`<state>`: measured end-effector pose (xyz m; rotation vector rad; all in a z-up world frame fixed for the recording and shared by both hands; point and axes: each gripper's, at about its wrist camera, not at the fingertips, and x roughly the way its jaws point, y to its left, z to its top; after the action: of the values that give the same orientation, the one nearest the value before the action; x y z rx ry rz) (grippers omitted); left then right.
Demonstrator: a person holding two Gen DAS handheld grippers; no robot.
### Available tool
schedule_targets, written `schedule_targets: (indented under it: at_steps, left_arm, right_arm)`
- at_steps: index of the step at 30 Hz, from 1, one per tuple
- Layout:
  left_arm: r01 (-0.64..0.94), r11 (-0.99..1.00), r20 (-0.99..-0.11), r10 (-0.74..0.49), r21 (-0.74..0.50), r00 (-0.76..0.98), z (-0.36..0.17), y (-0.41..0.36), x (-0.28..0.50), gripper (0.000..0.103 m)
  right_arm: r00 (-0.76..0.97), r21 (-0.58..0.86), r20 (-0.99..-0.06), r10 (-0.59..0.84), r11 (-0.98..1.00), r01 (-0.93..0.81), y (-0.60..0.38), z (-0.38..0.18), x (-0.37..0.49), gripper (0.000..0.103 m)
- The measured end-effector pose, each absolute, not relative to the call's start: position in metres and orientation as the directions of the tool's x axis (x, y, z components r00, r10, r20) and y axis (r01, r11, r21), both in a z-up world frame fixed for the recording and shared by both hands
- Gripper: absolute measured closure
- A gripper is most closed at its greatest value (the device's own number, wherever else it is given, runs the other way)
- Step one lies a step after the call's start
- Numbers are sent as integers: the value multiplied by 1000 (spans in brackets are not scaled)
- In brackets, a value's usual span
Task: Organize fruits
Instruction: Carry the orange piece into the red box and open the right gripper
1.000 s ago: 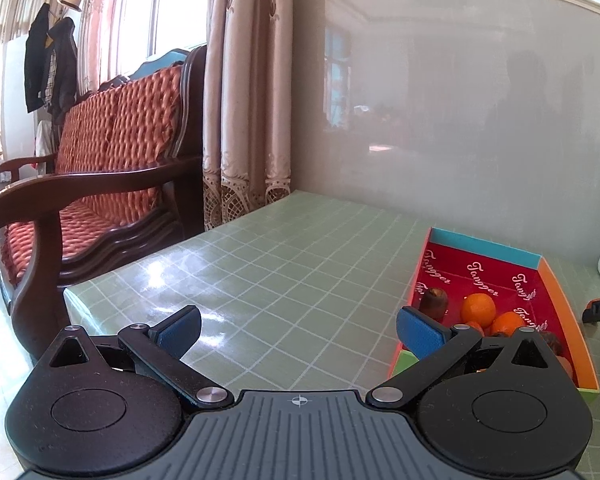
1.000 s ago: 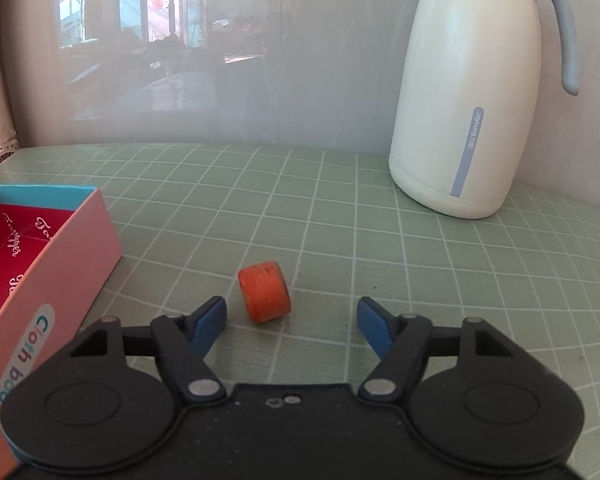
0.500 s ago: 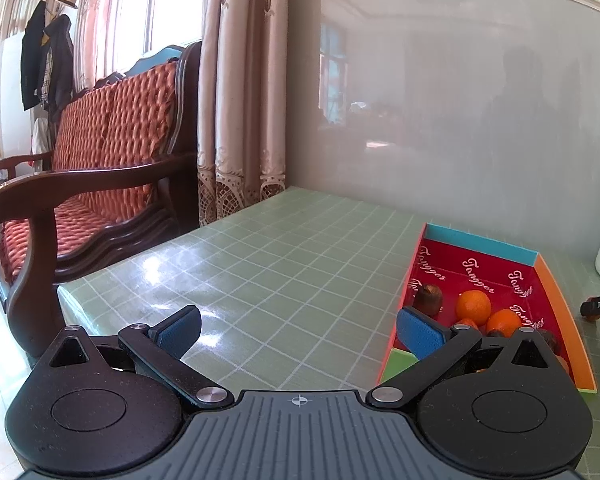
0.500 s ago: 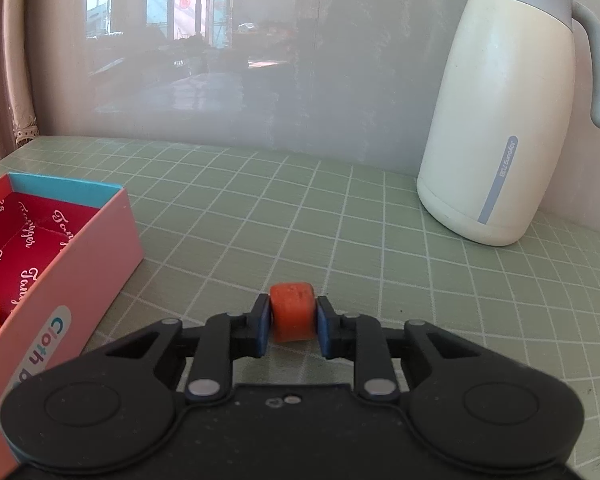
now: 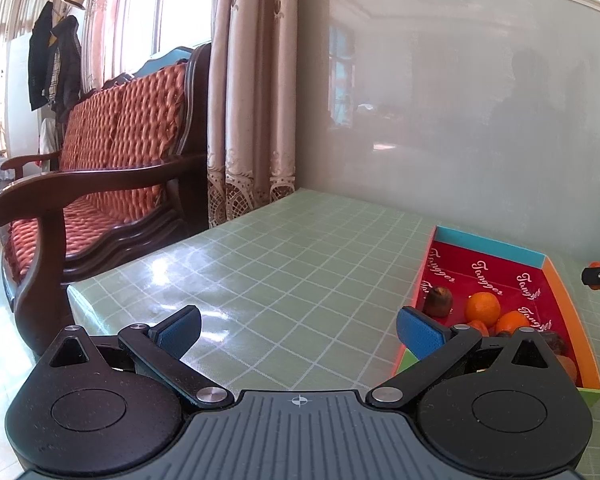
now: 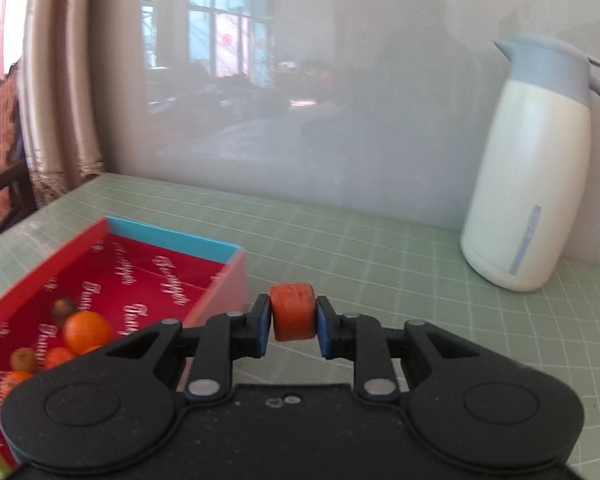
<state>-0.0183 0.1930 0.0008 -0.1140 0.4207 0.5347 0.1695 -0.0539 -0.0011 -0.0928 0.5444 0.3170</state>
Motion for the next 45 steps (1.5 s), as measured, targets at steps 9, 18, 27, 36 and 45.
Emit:
schedule_targets:
  at_steps: [9, 18, 27, 36, 45]
  left_arm:
    - [-518, 855, -404, 483, 26, 777, 0, 192, -25, 0]
    - [-530, 847, -414, 492, 26, 766, -2, 200, -27, 0]
    - [-536, 844, -429, 489, 15, 759, -4, 208, -28, 0]
    - [-528, 849, -434, 481, 16, 761, -5, 205, -24, 0]
    - [-510, 860, -436, 466, 18, 770, -5, 197, -20, 0]
  right_arm:
    - [772, -51, -516, 371, 886, -461, 1, 5, 148, 81]
    - [745, -101, -554, 372, 858, -503, 34, -6, 151, 81]
    - [741, -155, -583, 334, 849, -505, 47, -15, 156, 80]
    - [732, -151, -597, 327, 851, -503, 47, -17, 158, 72]
    - [766, -177, -560, 317, 857, -485, 43, -7, 150, 22]
